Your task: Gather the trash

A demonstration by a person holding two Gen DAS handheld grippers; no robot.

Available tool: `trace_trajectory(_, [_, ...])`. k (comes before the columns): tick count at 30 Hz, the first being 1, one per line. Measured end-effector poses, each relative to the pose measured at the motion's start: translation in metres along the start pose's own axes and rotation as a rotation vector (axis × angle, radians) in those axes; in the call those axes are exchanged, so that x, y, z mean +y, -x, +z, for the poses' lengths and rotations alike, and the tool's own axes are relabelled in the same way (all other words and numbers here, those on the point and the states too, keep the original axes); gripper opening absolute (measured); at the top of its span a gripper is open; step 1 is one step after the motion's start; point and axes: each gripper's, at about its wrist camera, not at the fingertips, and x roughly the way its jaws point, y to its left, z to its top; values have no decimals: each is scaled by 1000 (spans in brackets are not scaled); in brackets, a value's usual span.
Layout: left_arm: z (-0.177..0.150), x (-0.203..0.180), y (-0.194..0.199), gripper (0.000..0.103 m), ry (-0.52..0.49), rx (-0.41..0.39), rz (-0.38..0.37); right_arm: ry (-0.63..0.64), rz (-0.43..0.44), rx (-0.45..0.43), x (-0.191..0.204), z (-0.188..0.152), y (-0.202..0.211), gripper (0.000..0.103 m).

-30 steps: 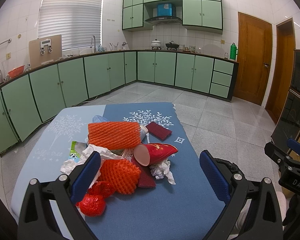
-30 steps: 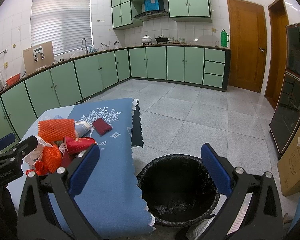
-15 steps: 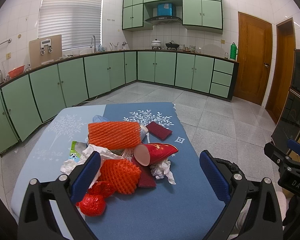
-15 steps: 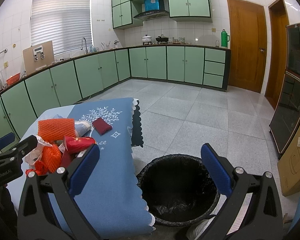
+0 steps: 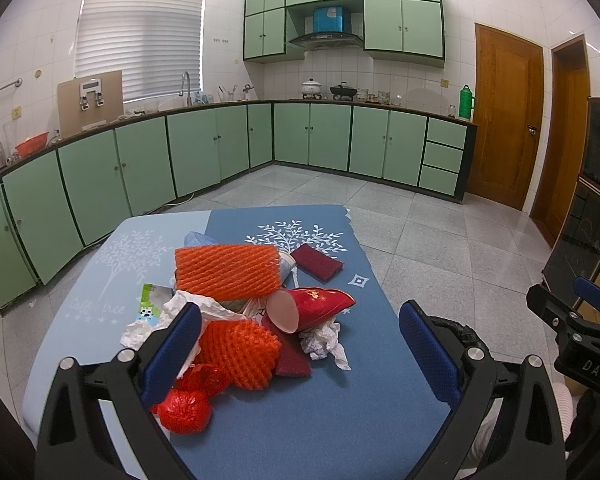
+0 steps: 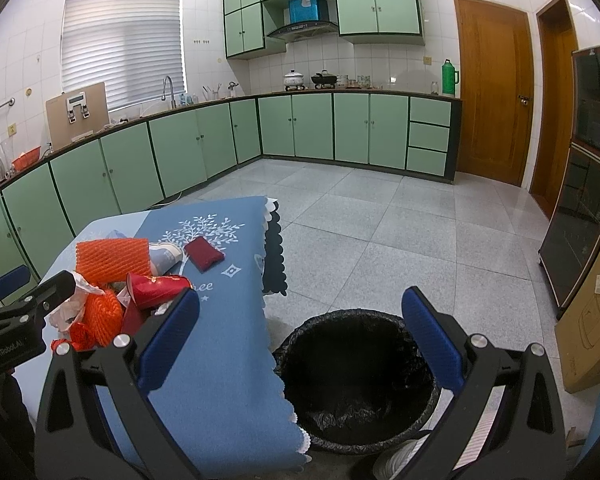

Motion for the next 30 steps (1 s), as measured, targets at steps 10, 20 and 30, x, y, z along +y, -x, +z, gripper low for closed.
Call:
trace_trajectory(10, [0, 0, 0, 97, 0, 0, 0, 8, 4, -9, 2, 4, 1, 98])
trace_trajectory(20, [5, 2, 3, 97, 6, -5, 4, 12, 17, -18, 8, 4, -2, 98])
trace_trajectory(30, [3, 56, -4, 97, 65, -13, 113, 1, 83, -22, 31, 5, -25, 98])
